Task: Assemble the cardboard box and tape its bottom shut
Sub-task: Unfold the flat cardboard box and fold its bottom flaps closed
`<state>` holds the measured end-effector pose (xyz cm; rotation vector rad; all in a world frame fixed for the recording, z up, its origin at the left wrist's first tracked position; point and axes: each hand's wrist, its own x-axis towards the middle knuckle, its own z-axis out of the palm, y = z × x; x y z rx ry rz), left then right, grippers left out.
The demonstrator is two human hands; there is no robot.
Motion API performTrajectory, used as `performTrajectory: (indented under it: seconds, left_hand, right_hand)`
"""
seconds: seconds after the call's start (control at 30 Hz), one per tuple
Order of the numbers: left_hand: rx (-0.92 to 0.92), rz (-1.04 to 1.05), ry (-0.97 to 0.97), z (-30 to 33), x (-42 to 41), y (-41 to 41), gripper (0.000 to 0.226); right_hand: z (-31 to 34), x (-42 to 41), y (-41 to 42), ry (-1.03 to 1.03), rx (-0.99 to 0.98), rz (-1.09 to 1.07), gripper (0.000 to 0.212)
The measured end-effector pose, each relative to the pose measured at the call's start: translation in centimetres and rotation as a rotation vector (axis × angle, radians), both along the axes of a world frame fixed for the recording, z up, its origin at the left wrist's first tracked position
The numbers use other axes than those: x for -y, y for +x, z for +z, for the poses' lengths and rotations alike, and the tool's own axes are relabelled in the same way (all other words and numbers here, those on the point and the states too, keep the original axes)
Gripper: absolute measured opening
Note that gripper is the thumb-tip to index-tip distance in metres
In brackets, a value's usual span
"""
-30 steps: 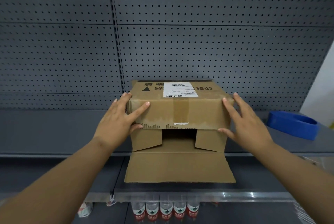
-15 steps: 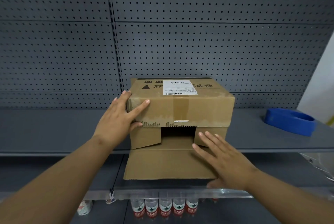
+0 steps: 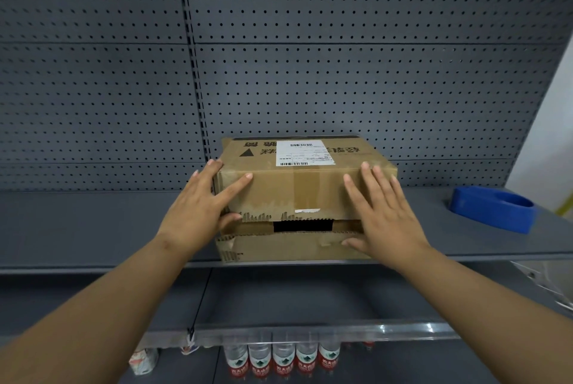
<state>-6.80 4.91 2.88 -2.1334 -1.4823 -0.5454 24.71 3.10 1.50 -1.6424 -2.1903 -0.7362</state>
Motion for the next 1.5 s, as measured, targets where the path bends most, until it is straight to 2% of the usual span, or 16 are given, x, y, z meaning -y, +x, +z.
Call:
performTrajectory:
  seconds: [0.23,0.5,0.67,0.77,0.87,1.03,1.5]
  left_hand:
    - [0.032,0.009,-0.02,0.1,0.2,0.2,0.088]
    - [0.041,0.071,-0.017,-0.2,0.4,0.8,0.094]
    - [-0.055,0.069,0.087,-1.2,0.3,2.7,0.117]
    - [-0.129,0.015,0.051,-1.7,0.2,5.0,0.137]
    - [-0.118,0.022,0.004,-1.8,0.1,7.2,0.144]
    - [-0.135,0.036,-0.037,-1.3,-0.2,10.3,0.13]
    - [-0.115,0.014,-0.056,-0.6,-0.2,11.4,0.124]
  right_hand:
    - [0.6,-1.2,-1.0,-0.005,0.0,-0.063,0.148]
    - [0.9,-1.7,-1.2,-0.02,0.017,-0.082,0.141]
    - [1.1,-1.6,-1.4,-0.027,0.022,-0.068,0.134]
    - [0.9,-1.7,-1.4,-0.007,0.013,-0.087,0.138]
    - [0.7,-1.9,-1.4,0.022,0.004,-0.095,0.14]
    - [0.7,-1.7,-1.4,0.067,0.017,-0.098,0.14]
    - [1.2,-1.3,-1.3,0.085,0.045,-0.096,0.132]
